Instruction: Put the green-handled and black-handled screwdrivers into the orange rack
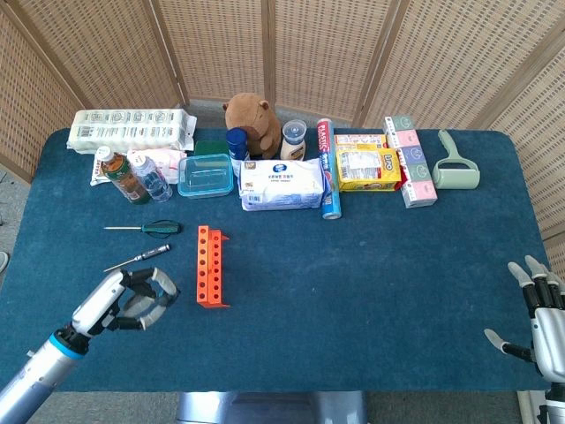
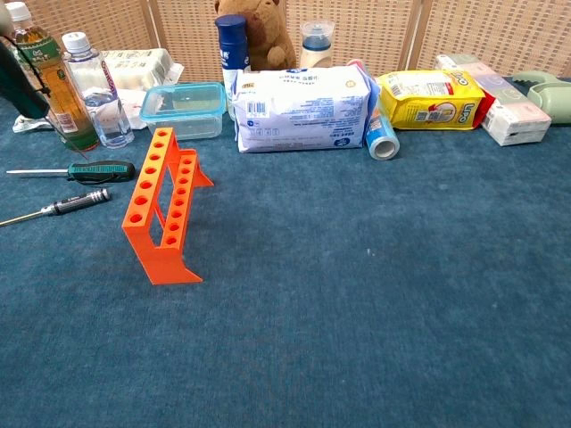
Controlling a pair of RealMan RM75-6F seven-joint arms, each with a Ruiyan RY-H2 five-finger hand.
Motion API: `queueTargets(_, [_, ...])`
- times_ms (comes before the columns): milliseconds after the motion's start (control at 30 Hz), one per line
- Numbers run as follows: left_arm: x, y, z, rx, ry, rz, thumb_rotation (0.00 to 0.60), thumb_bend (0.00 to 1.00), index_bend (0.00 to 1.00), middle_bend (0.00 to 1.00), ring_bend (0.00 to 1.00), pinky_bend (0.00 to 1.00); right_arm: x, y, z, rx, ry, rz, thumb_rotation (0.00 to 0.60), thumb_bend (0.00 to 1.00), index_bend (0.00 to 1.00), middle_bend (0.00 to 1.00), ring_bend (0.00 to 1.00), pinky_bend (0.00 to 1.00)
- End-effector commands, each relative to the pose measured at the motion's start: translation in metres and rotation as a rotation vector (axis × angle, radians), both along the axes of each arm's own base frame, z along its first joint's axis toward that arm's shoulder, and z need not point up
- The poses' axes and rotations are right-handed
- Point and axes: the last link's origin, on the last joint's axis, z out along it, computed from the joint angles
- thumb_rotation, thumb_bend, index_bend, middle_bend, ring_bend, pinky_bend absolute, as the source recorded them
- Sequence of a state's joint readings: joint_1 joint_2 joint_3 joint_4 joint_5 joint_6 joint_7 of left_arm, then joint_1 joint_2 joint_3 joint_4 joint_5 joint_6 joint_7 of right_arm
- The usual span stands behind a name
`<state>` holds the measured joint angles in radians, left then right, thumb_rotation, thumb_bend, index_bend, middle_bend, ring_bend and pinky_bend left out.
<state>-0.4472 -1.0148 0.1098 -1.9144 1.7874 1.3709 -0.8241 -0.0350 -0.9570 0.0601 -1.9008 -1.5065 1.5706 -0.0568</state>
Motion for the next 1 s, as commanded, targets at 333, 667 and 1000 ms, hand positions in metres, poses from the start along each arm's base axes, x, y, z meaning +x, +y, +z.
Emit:
queueTargets(333, [-0.006, -0.016, -0.002, -0.129, -0.089, -0.023, 0.6, 0.43, 0.5, 0.96, 0.89, 0.9, 0.0, -0.001, 0.001, -0.002, -0.007, 0.001, 0.6, 0.0, 0.1, 0.0, 0.0, 0.0])
queueTargets(667, [-0.005, -0.001, -0.005, -0.122, -0.059, 0.018, 0.6, 0.43, 0.5, 0.96, 0.89, 0.9, 0.001, -0.001, 0.001, -0.002, -0.009, 0.002, 0.6, 0.0, 0.1, 0.0, 0.0, 0.0])
queueTargets(1000, [-0.007, 0.013, -0.019, -0.149, -0.057, 0.059, 0.6, 0.43, 0.5, 0.96, 0.89, 0.9, 0.001, -0.002, 0.0, -0.004, -0.01, 0.0, 0.6, 0.0, 0.1, 0.0, 0.0, 0.0])
